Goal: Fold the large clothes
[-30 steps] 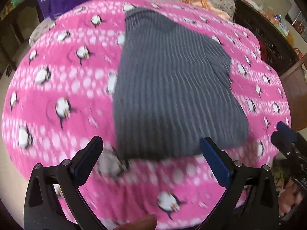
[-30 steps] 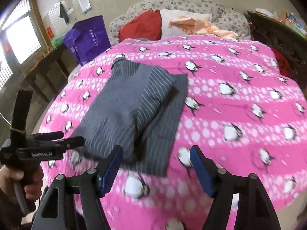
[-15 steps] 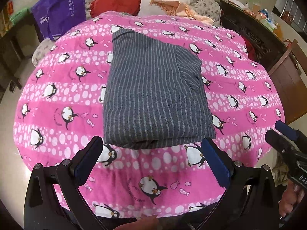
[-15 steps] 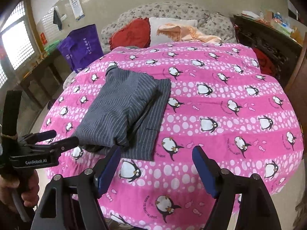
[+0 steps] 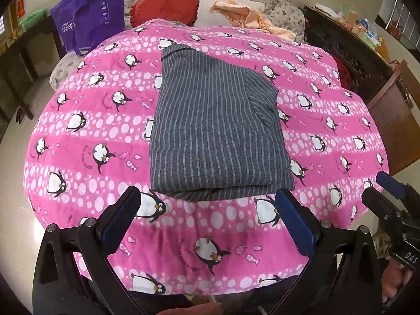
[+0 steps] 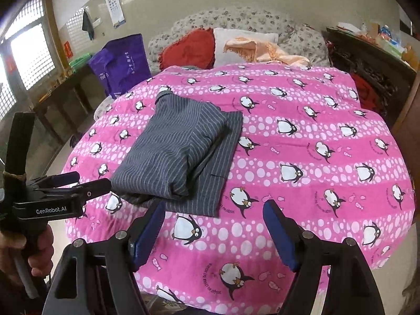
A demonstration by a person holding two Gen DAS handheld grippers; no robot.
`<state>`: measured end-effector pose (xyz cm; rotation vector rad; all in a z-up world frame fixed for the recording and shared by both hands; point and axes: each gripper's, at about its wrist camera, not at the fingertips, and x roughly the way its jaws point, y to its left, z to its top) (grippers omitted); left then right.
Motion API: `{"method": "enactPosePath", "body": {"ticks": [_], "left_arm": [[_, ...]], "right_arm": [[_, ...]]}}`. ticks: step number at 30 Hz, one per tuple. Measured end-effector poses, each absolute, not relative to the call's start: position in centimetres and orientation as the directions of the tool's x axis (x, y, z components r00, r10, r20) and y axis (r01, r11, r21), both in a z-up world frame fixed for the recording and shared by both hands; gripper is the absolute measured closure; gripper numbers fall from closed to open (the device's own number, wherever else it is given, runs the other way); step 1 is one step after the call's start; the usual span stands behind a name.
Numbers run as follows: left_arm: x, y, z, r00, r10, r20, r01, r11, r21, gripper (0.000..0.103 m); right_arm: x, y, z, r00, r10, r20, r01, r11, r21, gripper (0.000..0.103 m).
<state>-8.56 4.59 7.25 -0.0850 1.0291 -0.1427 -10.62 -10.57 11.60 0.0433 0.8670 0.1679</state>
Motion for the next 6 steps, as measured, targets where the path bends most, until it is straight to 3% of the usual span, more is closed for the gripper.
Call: {"method": "enactPosePath", "body": {"ticks": [6], "left_arm": [[-8.98,4.3,7.2,0.522,-0.14,-0.841,0.077,0.99,-0.117,0.001]], "right_arm": [[-10.71,-10.43,11.48,0.632,0.175,-0.755,-0.134,0.984,0.116,0.029]]}}
